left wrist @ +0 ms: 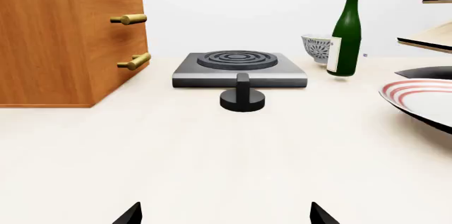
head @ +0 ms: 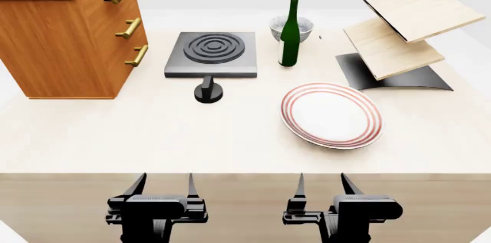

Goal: Turn on the stove.

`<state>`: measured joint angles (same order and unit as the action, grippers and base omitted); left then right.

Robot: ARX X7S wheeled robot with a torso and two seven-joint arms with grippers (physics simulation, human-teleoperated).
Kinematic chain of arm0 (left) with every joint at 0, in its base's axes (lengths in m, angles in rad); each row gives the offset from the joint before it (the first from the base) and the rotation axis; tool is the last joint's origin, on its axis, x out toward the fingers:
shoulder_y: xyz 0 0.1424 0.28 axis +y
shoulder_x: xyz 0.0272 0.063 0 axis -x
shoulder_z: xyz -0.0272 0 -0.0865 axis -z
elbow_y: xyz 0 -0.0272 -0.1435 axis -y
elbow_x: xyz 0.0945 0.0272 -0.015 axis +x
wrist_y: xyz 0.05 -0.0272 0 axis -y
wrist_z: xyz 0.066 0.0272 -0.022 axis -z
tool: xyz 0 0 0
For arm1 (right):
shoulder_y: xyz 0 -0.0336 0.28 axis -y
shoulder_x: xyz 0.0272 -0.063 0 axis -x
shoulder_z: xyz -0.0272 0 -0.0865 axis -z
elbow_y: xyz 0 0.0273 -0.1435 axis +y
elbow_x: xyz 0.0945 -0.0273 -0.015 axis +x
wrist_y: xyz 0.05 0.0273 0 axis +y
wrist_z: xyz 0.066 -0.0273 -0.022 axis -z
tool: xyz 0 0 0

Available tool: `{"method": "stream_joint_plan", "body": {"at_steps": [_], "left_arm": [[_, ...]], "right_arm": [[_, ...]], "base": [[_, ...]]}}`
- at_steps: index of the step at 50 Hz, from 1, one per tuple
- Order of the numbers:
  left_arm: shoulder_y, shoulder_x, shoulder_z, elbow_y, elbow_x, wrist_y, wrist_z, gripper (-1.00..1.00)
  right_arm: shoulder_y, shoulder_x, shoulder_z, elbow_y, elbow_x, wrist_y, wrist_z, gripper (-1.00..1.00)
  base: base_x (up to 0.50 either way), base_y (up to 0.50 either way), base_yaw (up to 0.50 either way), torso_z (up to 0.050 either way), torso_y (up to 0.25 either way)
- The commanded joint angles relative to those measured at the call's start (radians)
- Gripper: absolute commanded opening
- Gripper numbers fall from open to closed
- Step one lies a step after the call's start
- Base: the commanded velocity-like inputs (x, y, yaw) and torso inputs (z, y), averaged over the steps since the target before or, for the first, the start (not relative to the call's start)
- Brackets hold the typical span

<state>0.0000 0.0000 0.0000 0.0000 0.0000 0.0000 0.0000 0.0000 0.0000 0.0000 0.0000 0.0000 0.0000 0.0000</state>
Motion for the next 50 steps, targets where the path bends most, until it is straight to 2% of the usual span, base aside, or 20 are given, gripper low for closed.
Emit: {"method": "stream_joint_plan", "body": {"at_steps": [1,3,7,8,10,14,17,19,20,21,25,27,30,35,42,50], "left_arm": [[0.002,-0.017,0.018,0.01,-0.017,-0.008,-0.013,1.0],[-0.004,-0.026,0.044,0.006,0.044,-0.035,-0.069,1.0],[-0.026,-0.026,0.02,-0.02,0.001,-0.084,-0.111,1.0],[-0.039,-0.026,0.014,-0.024,-0.004,-0.135,-0.128,1.0],[-0.045,-0.031,0.019,-0.031,-0.018,-0.144,-0.129,1.0],[-0.061,-0.046,0.042,-0.023,0.024,-0.167,-0.175,1.0],[-0.084,-0.06,0.044,0.146,-0.031,-0.395,-0.125,1.0],[-0.11,-0.077,0.055,0.294,-0.048,-0.551,-0.106,1.0],[-0.126,-0.077,0.048,0.335,-0.065,-0.616,-0.101,1.0],[-0.175,-0.08,0.033,0.434,-0.099,-0.766,-0.093,1.0],[-0.268,-0.091,0.003,0.668,-0.154,-1.048,-0.091,1.0],[-0.31,-0.087,-0.023,0.74,-0.185,-1.162,-0.086,1.0],[-0.341,-0.089,-0.03,0.767,-0.193,-1.222,-0.095,1.0],[-0.363,-0.091,-0.044,0.759,-0.198,-1.236,-0.102,1.0],[-0.357,-0.097,-0.044,0.763,-0.206,-1.233,-0.107,1.0],[-0.362,-0.098,-0.05,0.767,-0.219,-1.239,-0.11,1.0]], "right_arm": [[-0.003,0.014,-0.017,-0.013,0.014,0.01,0.018,1.0],[0.001,0.023,-0.029,-0.004,0.023,0.001,0.027,1.0],[-0.01,0.038,-0.051,-0.009,0.026,-0.041,0.038,1.0],[-0.013,0.04,-0.055,-0.014,0.034,-0.04,0.035,1.0],[-0.012,0.05,-0.072,-0.02,0.011,-0.01,0.046,1.0],[0.005,0.053,-0.05,-0.037,0.002,-0.027,0.1,1.0],[0.033,0.061,-0.039,-0.169,0.048,0.217,0.086,1.0],[0.059,0.079,-0.064,-0.318,-0.024,0.381,0.124,1.0],[0.066,0.078,-0.055,-0.372,0.002,0.44,0.111,1.0],[0.097,0.086,-0.05,-0.474,0.012,0.571,0.103,1.0],[0.185,0.096,-0.026,-0.668,0.056,0.818,0.088,1.0],[0.225,0.105,-0.034,-0.717,0.056,0.883,0.089,1.0],[0.261,0.105,-0.03,-0.742,0.072,0.958,0.084,1.0],[0.285,0.109,-0.025,-0.799,0.083,1.009,0.088,1.0],[0.279,0.084,0.01,-0.793,0.109,0.967,0.094,1.0],[0.276,0.087,0.02,-0.791,0.132,0.962,0.098,1.0]], "base": [[0.0,0.0,0.0,0.0,0.0],[0.0,0.0,0.0,0.0,0.0],[0.0,0.0,0.0,0.0,0.0],[0.0,0.0,0.0,0.0,0.0],[0.0,0.0,0.0,0.0,0.0],[0.0,0.0,0.0,0.0,0.0],[0.0,0.0,0.0,0.0,0.0],[0.0,0.0,0.0,0.0,0.0],[0.0,0.0,0.0,0.0,0.0],[0.0,0.0,0.0,0.0,0.0],[0.0,0.0,0.0,0.0,0.0],[0.0,0.0,0.0,0.0,0.0],[0.0,0.0,0.0,0.0,0.0],[0.0,0.0,0.0,0.0,0.0],[0.03,0.0,0.0,0.0,0.0],[0.49,0.0,0.0,0.0,0.0]]}}
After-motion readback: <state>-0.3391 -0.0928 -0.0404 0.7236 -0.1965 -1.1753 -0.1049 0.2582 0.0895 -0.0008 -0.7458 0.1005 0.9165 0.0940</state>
